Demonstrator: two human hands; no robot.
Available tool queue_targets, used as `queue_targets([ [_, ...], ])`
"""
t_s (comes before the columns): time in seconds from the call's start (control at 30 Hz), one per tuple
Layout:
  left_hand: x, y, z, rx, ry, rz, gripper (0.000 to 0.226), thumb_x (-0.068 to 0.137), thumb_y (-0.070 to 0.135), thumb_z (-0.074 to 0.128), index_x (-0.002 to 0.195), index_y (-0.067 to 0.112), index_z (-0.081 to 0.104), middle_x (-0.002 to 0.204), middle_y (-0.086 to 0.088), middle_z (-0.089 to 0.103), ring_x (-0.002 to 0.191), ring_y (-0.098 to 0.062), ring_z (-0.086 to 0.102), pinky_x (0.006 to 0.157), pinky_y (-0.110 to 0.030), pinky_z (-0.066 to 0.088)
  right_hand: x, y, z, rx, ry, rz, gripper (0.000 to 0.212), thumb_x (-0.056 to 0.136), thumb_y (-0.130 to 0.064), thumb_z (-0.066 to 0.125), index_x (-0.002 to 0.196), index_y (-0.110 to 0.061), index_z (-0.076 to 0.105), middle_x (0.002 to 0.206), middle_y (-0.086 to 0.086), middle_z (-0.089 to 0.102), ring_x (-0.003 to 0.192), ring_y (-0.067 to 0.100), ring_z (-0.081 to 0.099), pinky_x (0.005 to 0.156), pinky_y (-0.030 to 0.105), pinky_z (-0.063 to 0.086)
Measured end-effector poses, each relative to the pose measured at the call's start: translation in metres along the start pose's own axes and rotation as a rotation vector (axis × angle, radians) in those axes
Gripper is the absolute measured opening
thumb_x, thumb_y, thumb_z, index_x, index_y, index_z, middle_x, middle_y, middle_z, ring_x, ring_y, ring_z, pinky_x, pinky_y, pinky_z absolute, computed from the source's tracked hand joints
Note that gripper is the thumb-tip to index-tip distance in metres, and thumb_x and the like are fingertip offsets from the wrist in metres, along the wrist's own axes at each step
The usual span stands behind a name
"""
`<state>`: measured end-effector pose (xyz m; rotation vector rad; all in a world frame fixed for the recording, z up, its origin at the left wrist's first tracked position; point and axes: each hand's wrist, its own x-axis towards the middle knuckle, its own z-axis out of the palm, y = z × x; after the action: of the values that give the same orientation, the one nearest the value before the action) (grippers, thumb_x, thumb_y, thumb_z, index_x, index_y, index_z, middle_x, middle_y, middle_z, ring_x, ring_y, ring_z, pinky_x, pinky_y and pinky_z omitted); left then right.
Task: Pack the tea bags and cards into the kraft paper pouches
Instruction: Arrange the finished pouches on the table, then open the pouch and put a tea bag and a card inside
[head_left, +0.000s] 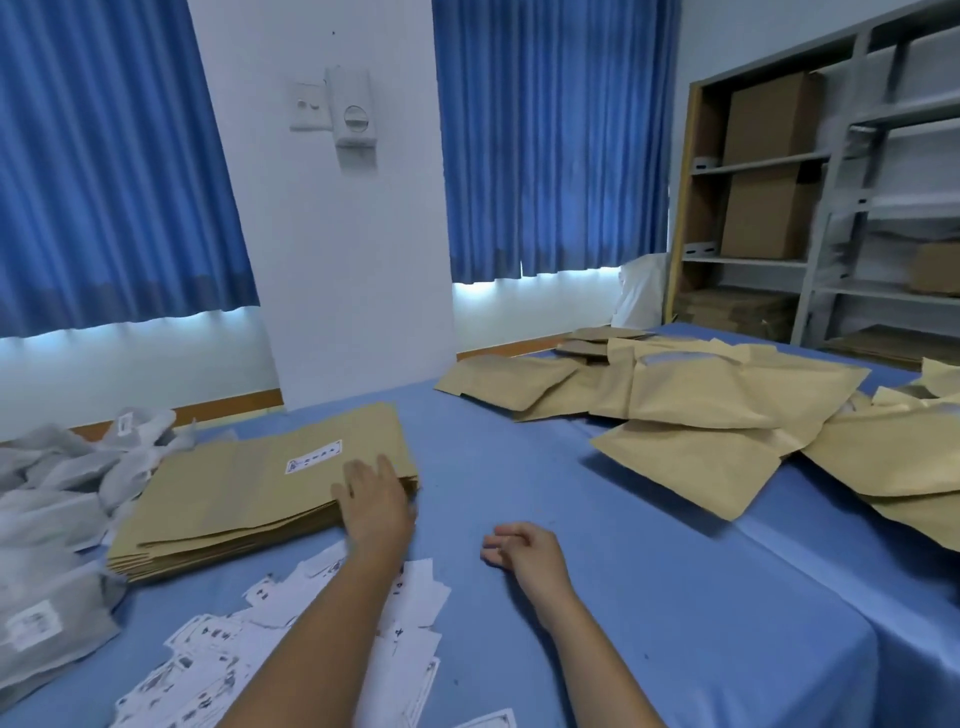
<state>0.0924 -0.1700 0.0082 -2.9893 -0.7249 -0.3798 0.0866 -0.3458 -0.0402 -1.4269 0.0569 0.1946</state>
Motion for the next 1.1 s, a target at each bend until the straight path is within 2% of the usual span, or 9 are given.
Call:
queue_targets([
  [0.13,0.001,-0.038,0.011,0.146,0.045,0.066,0.049,0.089,0.012,0.054,0.133,0.012,0.032,0.123,-0.001,0.053,0.113,-0.018,0.052,0.088,-0.026,0.037,0.003,0.003,0.014,-0.039,0.05,-0.024,0.028,0.087,0.017,0.034,0.09,0.01,0.061,0.075,0.019,0.063,0.063,0.021,0.059,0.063,0.021,0.051],
  [0.3,-0.014,-0.063,0.001,0.131,0.08,0.146,0.023,0.088,0.006,0.053,0.108,0.017,0.054,0.102,0.003,0.061,0.093,-0.016,0.059,0.071,-0.023,0.033,-0.002,0.008,0.03,-0.114,0.092,-0.042,0.027,0.086,0.013,0.038,0.082,0.002,0.063,0.076,0.016,0.064,0.065,0.02,0.06,0.068,0.024,0.052],
  [0.47,-0.051,-0.094,-0.011,-0.297,0.275,0.167,0.022,0.081,0.033,0.072,0.092,0.014,0.067,0.076,-0.005,0.066,0.068,-0.023,0.061,0.056,-0.029,0.041,-0.02,0.003,0.076,0.002,-0.034,-0.01,0.019,0.093,0.005,0.045,0.091,0.011,0.063,0.08,0.026,0.063,0.062,0.025,0.059,0.063,0.027,0.054],
  [0.53,-0.067,-0.113,-0.018,-0.435,0.469,0.285,0.029,0.057,0.002,0.083,0.084,0.009,0.073,0.068,-0.007,0.068,0.055,-0.023,0.062,0.05,-0.024,0.044,-0.032,-0.007,0.105,0.113,-0.121,-0.03,0.028,0.099,-0.013,0.048,0.094,0.01,0.062,0.085,0.03,0.065,0.061,0.025,0.062,0.063,0.03,0.056],
  [0.63,-0.084,-0.146,-0.028,-0.568,0.656,0.478,0.047,0.053,-0.019,0.063,0.093,0.004,0.075,0.091,-0.007,0.074,0.079,-0.021,0.07,0.068,-0.025,0.052,-0.05,-0.023,0.147,0.288,-0.339,0.027,0.032,0.1,-0.034,0.046,0.102,-0.008,0.065,0.088,0.015,0.071,0.075,0.026,0.069,0.07,0.04,0.057],
  [0.7,-0.088,-0.175,-0.031,-0.626,0.625,0.526,0.042,0.063,-0.012,0.056,0.1,0.001,0.073,0.104,-0.01,0.071,0.096,-0.023,0.067,0.081,-0.029,0.052,-0.058,-0.028,0.172,0.386,-0.354,0.055,0.021,0.099,-0.02,0.049,0.112,-0.008,0.061,0.095,0.009,0.07,0.08,0.021,0.067,0.067,0.035,0.056],
  [0.87,-0.096,-0.224,-0.027,-0.839,0.553,0.265,0.044,0.08,-0.017,0.052,0.117,0.002,0.065,0.124,-0.004,0.061,0.117,-0.017,0.054,0.1,-0.016,0.04,-0.078,-0.007,0.231,0.35,-0.341,0.055,0.02,0.101,-0.009,0.044,0.115,-0.006,0.057,0.107,0.011,0.067,0.092,0.022,0.064,0.078,0.034,0.053],
  [1.0,-0.094,-0.231,-0.014,-0.746,0.326,0.424,0.032,0.088,0.024,0.066,0.118,0.012,0.067,0.121,0.002,0.066,0.112,-0.012,0.061,0.095,-0.023,0.046,-0.081,0.019,0.251,0.406,-0.495,0.187,0.026,0.101,-0.01,0.039,0.099,0.004,0.061,0.086,0.017,0.065,0.078,0.024,0.064,0.064,0.03,0.053],
  [1.1,-0.085,-0.235,-0.006,-0.714,0.226,0.404,0.043,0.085,0.033,0.069,0.123,0.014,0.064,0.125,0.002,0.063,0.116,-0.009,0.056,0.098,-0.015,0.039,-0.073,0.018,0.24,0.561,-0.768,0.281,0.029,0.095,-0.015,0.04,0.104,0.006,0.057,0.094,0.019,0.06,0.08,0.027,0.054,0.063,0.03,0.044],
])
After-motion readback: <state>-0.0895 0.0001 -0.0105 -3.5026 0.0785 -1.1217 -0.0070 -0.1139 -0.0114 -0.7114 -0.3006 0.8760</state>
